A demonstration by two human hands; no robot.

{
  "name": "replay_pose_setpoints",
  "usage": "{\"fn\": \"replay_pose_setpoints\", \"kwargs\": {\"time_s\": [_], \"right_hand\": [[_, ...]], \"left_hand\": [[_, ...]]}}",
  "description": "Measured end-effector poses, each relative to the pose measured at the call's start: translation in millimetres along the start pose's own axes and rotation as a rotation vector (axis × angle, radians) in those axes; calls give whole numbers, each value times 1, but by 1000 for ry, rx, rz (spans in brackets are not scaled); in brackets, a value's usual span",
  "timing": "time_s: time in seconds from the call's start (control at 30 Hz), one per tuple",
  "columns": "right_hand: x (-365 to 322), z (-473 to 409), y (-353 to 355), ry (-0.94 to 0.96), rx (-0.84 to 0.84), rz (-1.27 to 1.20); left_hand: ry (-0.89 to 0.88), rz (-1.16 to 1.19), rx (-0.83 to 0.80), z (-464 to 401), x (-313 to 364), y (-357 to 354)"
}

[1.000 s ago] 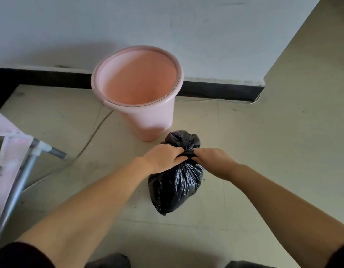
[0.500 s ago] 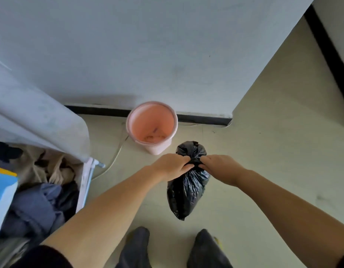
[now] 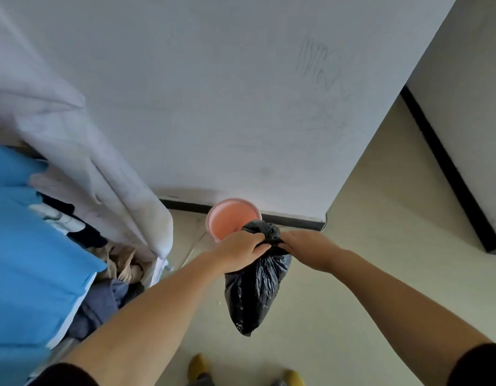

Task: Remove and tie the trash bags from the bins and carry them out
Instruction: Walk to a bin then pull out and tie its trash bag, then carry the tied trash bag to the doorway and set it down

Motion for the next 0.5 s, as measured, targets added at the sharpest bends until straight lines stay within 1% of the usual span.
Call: {"fn": "replay_pose_setpoints", "kwargs": {"time_s": [0.13,0.27,0.4,0.5], "right_hand": [[-14,4,17,165,-33,109],[-41,14,25,371,-135,189],[-74,33,8,548,-282,244],[-103,50,-14,686,-328,319]], "left_hand": [[144,26,38,30,13,12],[357,75,133,78,38,1],[561,149,201,136,69,-25],[727,212,236,184,92,-50]]}}
Point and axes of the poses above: each hand's wrist, its own z-axis away from the middle knuckle, its own y-axis out of the back of the hand, x = y × z, the point moved 2 cm from there along -z, towards the middle knuckle, and after that the axes turned 10 degrees about -z, right-handed, at the moved point
